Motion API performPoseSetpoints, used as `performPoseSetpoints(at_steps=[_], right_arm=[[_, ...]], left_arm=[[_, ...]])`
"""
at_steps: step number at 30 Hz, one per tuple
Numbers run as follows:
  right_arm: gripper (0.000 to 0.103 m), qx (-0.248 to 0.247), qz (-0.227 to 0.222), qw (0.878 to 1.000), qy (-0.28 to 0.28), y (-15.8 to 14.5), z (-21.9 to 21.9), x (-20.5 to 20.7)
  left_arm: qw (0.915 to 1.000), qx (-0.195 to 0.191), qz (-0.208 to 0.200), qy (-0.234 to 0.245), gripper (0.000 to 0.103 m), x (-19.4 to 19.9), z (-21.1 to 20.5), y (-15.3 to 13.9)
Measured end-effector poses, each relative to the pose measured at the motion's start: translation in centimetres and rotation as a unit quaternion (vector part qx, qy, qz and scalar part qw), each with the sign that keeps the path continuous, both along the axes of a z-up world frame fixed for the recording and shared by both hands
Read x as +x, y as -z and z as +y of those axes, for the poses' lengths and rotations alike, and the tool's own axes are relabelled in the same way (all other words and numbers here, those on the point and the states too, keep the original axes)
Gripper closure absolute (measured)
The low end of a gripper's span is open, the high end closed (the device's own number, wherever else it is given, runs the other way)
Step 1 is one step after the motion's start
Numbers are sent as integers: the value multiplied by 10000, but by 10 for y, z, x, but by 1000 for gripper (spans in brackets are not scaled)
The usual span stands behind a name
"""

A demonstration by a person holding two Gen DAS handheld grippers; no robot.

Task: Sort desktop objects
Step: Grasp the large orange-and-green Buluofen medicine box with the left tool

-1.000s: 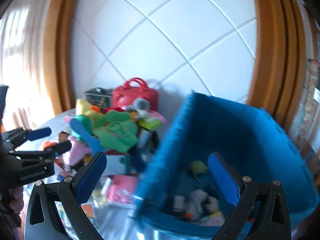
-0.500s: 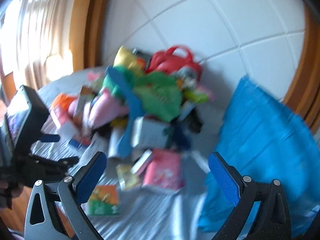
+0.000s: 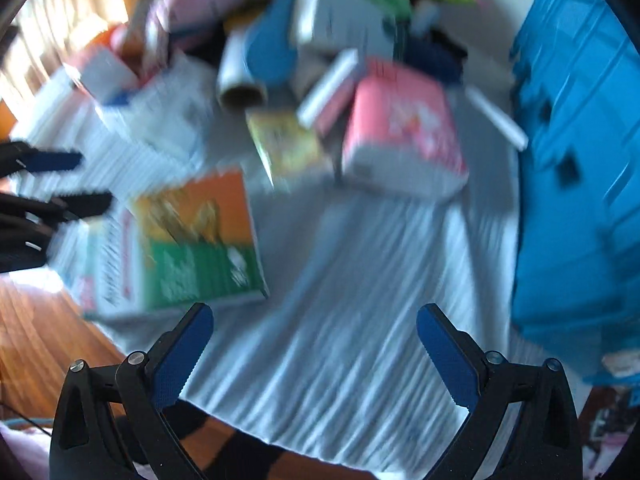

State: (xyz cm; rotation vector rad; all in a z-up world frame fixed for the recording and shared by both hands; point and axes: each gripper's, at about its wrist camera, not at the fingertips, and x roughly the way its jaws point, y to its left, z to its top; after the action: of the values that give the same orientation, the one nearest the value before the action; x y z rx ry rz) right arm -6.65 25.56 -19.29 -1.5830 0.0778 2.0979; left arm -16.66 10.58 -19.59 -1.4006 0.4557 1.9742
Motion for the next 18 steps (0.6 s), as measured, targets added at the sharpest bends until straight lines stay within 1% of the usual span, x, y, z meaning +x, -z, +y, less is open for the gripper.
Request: performPoseSetpoints(at_steps=[3, 5, 6, 9, 10, 11, 12, 13, 14, 15, 16, 18], right_arm=[[0, -147, 31, 9998, 90, 14, 8, -8], [0, -277, 274, 9991, 150, 13, 15, -16], [0, -333, 433, 9983, 214, 11, 20, -20], [0, -397, 724, 9958, 382, -2, 31, -23], [0, -373, 766, 9956, 388, -6, 33, -21], [0, -311, 793, 9956, 399, -11, 35, -16], [0, -269, 794, 9955, 432, -14, 37, -9], [0, -276, 793, 9952, 500, -17, 40, 0], [0, -325, 807, 9945, 583, -18, 44, 9], [0, -373, 828, 9938, 646, -19, 47, 16], [0, -427, 848, 9930, 708, -20, 50, 24], [0, -487, 878, 9916, 816, -22, 55, 37]], left_arm=[[9998, 109, -83, 175, 37, 8, 2, -1], [9993, 112, -150, 321, 37, 15, 7, 1], [9991, 79, -161, 382, 37, 17, 10, 2], [9983, -65, -232, 525, 37, 24, 22, 8], [9982, -114, -265, 527, 37, 25, 26, 11], [9986, -139, -136, 498, 36, 26, 30, 10], [9985, -143, -146, 514, 36, 27, 34, 10], [9984, -129, -153, 532, 34, 27, 37, 10], [9983, -144, -150, 552, 28, 28, 41, 10], [9980, -201, -126, 584, 25, 29, 46, 11], [9977, -287, -64, 614, 21, 29, 51, 13], [9963, -504, 126, 686, 17, 34, 60, 16]])
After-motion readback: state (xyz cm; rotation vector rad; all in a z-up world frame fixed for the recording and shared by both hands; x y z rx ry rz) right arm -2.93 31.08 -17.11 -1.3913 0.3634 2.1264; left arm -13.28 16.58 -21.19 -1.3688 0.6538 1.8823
